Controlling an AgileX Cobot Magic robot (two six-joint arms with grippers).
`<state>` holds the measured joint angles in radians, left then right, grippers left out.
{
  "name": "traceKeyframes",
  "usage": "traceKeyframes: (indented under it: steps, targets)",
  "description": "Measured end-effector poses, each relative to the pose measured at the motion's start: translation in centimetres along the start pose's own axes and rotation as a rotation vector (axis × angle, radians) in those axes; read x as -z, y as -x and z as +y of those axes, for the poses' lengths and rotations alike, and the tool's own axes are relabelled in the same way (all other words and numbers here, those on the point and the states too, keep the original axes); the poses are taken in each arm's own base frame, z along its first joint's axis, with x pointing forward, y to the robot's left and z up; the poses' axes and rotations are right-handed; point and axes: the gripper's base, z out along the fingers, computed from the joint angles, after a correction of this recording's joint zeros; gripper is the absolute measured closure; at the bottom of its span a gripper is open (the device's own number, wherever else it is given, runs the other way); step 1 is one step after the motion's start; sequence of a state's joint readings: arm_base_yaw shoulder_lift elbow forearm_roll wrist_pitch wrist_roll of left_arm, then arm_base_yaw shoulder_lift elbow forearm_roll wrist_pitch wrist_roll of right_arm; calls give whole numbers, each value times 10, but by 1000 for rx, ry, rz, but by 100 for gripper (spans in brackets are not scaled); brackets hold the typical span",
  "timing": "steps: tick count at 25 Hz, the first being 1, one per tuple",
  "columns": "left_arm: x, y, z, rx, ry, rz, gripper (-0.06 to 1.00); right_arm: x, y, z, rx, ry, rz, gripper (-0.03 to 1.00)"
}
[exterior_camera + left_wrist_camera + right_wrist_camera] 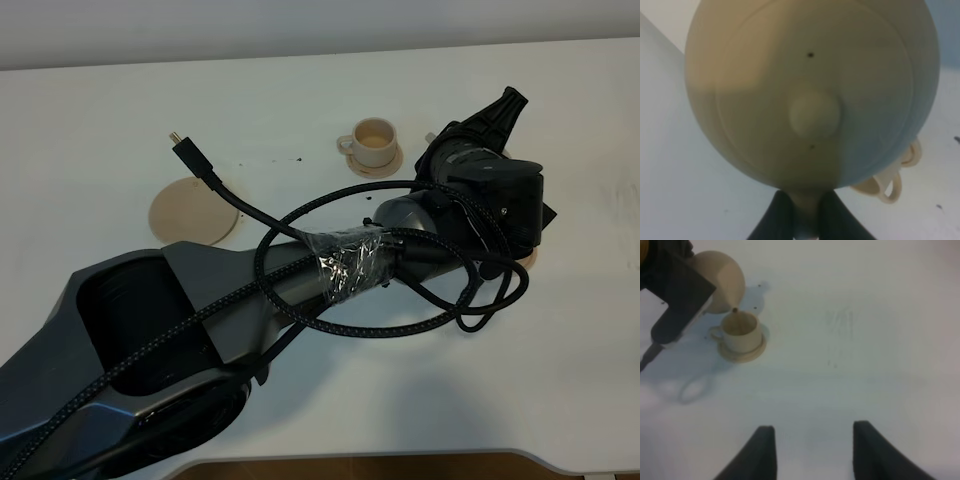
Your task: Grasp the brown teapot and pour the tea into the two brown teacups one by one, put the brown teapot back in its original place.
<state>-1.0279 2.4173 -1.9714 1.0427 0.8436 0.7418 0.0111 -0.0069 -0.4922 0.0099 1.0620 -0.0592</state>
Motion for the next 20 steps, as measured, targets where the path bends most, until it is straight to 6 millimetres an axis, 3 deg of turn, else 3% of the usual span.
traceKeyframes:
  steps: [20]
  targets:
    - [1,0,6,-113,71,5,82,0,0,0,0,0,0,59]
